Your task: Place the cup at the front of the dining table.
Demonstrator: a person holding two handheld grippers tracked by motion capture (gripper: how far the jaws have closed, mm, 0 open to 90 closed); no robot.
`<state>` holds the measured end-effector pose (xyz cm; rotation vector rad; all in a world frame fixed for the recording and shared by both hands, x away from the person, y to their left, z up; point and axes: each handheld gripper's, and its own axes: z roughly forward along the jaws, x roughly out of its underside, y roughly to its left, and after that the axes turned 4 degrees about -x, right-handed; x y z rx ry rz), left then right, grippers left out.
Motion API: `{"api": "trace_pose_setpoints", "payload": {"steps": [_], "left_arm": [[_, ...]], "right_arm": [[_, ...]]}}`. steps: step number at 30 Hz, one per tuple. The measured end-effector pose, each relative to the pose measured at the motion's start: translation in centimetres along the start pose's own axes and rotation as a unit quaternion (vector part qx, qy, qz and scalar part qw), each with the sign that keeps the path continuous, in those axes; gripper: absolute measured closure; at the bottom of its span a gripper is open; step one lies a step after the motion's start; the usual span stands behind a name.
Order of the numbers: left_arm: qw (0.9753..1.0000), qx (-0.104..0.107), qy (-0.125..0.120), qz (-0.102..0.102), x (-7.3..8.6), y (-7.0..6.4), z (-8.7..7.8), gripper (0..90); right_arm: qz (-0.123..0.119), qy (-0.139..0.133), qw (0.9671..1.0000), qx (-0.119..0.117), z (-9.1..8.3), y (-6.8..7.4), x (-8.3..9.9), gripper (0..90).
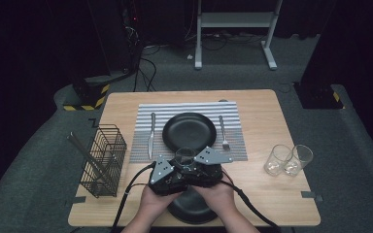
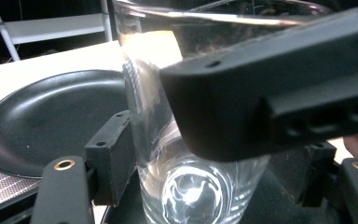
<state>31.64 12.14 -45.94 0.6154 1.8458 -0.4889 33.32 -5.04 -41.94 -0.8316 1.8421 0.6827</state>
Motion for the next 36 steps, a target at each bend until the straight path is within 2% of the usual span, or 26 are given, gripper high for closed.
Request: {"api": "trace_pose_setpoints", "payload": {"steps": [6,9,12,19,26,36], "left_arm": [[0.9999,-0.008,0.0,0.011,0.0,-0.3,-0.2,30.8],[1.0,-0.007,-0.001,0.005,-0.1,-0.4,-0.3,31.0],[0.9998,-0.012,-0.009,0.011,-0.2,-0.5,-0.5,31.1],[0.9998,-0.015,-0.005,0.012,-0.2,-0.5,-0.4,31.1],[0.9996,-0.026,-0.01,0.01,-0.2,-0.2,-0.3,31.2],[0.9987,-0.051,-0.009,-0.001,0.1,1.1,-0.6,31.2]], "right_arm": [[0.003,0.0,1.0,-0.005,-0.1,0.0,-0.1,28.2],[0.002,-0.002,1.0,-0.009,-0.2,0.0,-0.1,28.0],[-0.013,-0.01,0.9998,-0.01,-0.3,0.1,-0.1,27.8],[-0.008,-0.026,0.9994,-0.021,-0.6,-0.1,-0.3,22.9],[-0.009,-0.035,0.9993,-0.011,-1.5,-0.3,-0.6,20.0],[-0.004,-0.047,0.9989,-0.001,-2.9,-0.7,-0.7,21.5]]}}
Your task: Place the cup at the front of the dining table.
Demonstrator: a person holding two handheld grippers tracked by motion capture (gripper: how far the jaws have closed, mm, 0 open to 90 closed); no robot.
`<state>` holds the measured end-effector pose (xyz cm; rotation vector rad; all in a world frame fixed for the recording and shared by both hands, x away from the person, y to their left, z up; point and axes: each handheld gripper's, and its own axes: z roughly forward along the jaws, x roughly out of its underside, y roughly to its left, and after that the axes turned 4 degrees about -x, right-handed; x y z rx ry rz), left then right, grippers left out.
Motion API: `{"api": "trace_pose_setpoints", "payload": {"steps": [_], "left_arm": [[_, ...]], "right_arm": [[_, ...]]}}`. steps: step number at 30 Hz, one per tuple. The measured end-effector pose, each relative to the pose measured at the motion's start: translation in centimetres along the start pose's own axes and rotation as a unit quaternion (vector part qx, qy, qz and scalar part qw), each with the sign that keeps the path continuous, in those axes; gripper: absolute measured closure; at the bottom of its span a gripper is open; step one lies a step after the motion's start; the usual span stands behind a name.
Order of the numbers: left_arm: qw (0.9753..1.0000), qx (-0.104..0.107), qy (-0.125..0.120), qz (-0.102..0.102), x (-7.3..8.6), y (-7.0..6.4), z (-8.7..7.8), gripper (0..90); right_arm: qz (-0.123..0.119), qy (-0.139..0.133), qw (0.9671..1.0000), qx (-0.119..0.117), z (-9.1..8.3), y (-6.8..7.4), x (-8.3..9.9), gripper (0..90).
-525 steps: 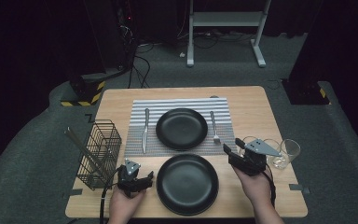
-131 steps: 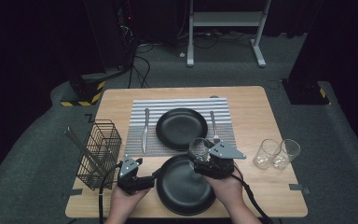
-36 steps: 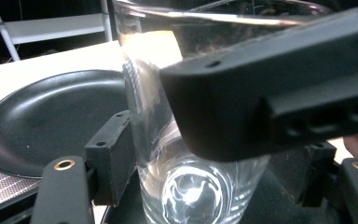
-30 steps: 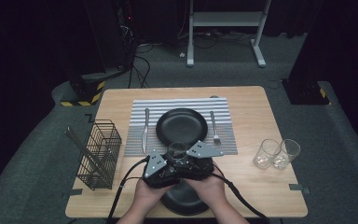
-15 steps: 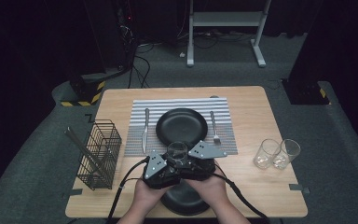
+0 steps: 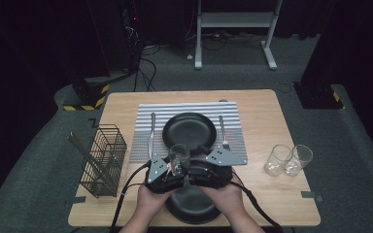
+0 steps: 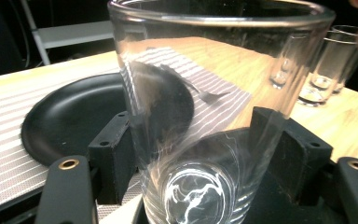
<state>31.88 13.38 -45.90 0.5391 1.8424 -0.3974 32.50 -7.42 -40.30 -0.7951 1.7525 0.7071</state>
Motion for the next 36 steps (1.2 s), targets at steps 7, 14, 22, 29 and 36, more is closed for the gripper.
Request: {"api": "trace_pose_setpoints", "payload": {"steps": [7,14,22,29,36], "left_arm": [[0.9998,-0.021,-0.003,-0.006,0.1,1.3,-0.5,31.1],[0.9991,-0.037,-0.006,-0.021,0.3,2.5,-0.7,31.1],[0.9979,-0.061,-0.004,-0.021,0.5,3.6,-0.6,31.2],[0.9966,-0.078,-0.007,-0.025,0.6,4.2,-0.5,31.2],[0.9955,-0.091,-0.002,-0.027,0.8,4.7,0.0,31.2]], "right_arm": [[0.006,-0.003,0.9998,0.016,-0.9,-1.0,0.7,25.4],[0.008,0.011,0.9994,0.031,-1.7,-2.2,2.0,28.4],[0.019,0.018,0.9977,0.063,-2.8,-3.6,3.5,29.3],[0.028,0.029,0.9945,0.096,-3.9,-5.2,4.8,29.3],[0.045,0.036,0.9912,0.119,-5.3,-6.4,6.5,30.6]]}}
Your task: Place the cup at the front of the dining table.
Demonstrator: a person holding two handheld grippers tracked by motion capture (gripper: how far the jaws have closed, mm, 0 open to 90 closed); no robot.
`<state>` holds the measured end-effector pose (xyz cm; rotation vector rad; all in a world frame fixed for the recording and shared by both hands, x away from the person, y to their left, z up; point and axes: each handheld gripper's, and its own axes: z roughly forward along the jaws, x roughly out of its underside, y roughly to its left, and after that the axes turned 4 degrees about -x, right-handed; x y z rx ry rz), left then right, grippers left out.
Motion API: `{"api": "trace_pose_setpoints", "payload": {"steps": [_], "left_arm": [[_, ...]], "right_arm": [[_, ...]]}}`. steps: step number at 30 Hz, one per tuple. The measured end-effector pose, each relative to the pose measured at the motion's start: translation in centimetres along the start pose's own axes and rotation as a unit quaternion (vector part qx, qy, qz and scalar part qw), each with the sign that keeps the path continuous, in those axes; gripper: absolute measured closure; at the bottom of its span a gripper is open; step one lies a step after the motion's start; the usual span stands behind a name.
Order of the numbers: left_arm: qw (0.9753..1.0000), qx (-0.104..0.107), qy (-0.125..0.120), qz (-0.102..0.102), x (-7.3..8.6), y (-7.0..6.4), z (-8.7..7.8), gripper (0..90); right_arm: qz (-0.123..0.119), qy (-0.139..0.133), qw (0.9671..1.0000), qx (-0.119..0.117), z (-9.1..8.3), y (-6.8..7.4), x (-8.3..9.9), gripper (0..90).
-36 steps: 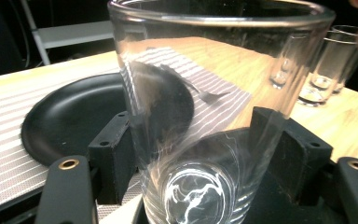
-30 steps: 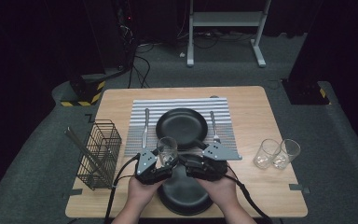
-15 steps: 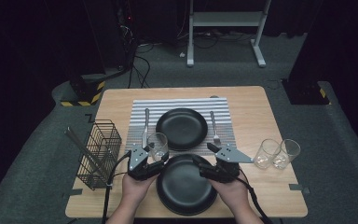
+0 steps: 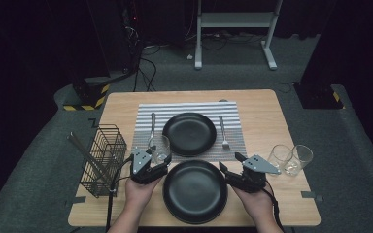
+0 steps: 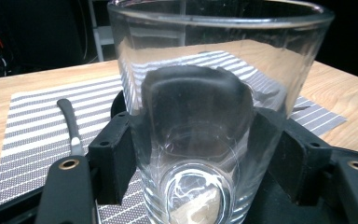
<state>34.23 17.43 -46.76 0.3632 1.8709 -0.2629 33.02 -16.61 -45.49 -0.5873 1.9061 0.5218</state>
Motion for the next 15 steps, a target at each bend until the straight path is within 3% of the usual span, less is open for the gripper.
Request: {"api": "trace_pose_setpoints", "payload": {"steps": [10,15], "left_arm": [[0.9999,-0.01,0.009,-0.005,0.4,0.5,1.5,31.2],[0.9997,-0.015,0.018,-0.005,0.9,0.7,2.4,31.2]], "right_arm": [[0.012,0.017,0.9996,0.021,-0.2,-1.9,2.7,30.5],[0.02,0.027,0.9993,0.017,0.0,-2.3,3.1,30.6]]}}
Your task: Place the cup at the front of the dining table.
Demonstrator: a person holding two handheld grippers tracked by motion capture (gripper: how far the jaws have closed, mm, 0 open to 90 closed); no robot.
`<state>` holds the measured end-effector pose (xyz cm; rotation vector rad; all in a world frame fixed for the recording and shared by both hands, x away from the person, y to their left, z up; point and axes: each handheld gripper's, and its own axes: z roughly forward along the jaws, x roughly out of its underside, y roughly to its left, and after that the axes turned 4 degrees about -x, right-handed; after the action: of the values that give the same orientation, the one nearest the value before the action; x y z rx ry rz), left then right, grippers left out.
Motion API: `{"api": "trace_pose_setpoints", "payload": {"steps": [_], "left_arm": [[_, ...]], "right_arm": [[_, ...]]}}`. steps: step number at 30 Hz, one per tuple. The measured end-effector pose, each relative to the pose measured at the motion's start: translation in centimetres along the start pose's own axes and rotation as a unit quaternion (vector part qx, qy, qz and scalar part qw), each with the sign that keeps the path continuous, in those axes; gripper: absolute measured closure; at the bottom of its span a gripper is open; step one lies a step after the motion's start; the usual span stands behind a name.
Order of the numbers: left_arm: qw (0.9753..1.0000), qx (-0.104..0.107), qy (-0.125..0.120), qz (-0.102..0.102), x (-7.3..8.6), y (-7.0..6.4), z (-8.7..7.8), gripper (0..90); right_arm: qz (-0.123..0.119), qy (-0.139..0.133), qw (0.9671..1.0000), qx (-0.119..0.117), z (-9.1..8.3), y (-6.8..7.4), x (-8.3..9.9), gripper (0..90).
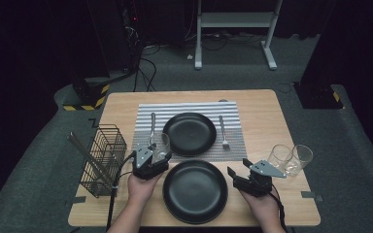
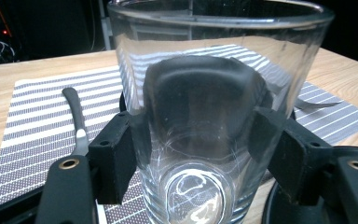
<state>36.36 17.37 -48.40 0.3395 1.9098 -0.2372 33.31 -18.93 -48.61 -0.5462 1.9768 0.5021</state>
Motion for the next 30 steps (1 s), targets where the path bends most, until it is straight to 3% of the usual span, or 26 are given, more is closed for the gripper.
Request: {"api": "trace_pose_setpoints", "payload": {"steps": [13,30], "left_arm": [[0.9994,-0.018,0.029,-0.005,0.9,0.5,2.1,31.2],[0.9987,-0.032,0.037,-0.013,1.7,1.4,3.8,31.2]], "right_arm": [[0.001,-0.001,1.0,-0.006,0.1,0.2,0.0,30.7],[0.008,0.004,0.9999,-0.014,0.2,0.4,0.2,30.6]]}}
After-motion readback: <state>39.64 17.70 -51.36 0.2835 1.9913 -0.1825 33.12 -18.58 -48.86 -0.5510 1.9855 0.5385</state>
